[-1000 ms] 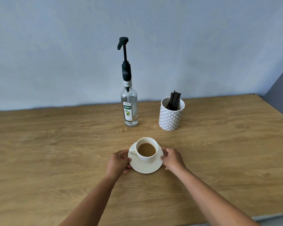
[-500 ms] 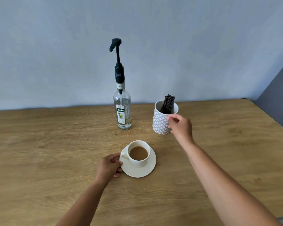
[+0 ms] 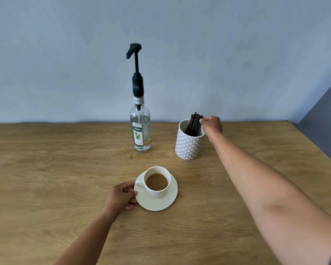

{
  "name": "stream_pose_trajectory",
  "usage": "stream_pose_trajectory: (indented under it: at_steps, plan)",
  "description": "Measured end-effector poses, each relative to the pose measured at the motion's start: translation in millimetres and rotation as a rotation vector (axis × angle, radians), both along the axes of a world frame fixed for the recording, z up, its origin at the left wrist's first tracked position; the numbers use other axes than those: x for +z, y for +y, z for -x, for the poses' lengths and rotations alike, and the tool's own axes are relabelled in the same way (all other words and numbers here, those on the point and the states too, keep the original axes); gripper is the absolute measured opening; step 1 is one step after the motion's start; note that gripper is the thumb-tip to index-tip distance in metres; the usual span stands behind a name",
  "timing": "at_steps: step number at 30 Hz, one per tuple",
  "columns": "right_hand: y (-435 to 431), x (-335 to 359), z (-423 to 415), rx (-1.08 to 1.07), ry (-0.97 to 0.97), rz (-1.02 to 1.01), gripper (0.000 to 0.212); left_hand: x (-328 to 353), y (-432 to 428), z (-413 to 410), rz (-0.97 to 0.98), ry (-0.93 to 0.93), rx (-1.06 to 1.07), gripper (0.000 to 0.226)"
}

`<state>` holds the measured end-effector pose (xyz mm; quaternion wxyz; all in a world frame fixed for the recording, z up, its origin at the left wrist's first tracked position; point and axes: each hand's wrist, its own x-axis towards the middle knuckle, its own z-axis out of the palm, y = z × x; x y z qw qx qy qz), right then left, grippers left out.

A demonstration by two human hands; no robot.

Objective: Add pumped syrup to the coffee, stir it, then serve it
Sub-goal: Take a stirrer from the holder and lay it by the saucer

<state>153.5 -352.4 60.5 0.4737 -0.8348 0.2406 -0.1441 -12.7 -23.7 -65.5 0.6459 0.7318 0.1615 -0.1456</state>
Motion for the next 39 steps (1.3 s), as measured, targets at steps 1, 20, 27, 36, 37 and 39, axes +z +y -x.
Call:
stream_pose_trajectory:
  at_steps: [1, 20, 27, 36, 37, 39]
  plan:
    - [0.2, -1.0, -0.3, -0.001, -0.007, -0.016, 0.023, -0.2, 0.3, -0.1, -0.009, 0.000, -0.001, 0.033]
    - [-0.4, 2.3, 20.4, -0.064, -0.103, -0.120, 0.005, 6.4, -1.5, 2.5, -0.003, 0.008, -0.009, 0.033]
    - [-1.8, 5.8, 30.4, -0.057, -0.107, -0.080, 0.006, 8.8, -1.4, 3.2, 0.009, 0.008, -0.020, 0.033]
    - [-7.5, 4.1, 39.0, -0.037, -0.172, -0.134, 0.019, 6.8, 0.1, 2.1, 0.006, 0.011, -0.027, 0.032]
    - [-8.9, 5.5, 39.7, -0.042, -0.184, -0.134, 0.022, 6.4, 0.6, 1.9, 0.006, 0.013, -0.027, 0.032]
    - [-11.2, 11.1, 41.9, -0.054, -0.217, -0.130, 0.023, 6.2, 1.4, 1.3, 0.003, 0.016, -0.025, 0.032]
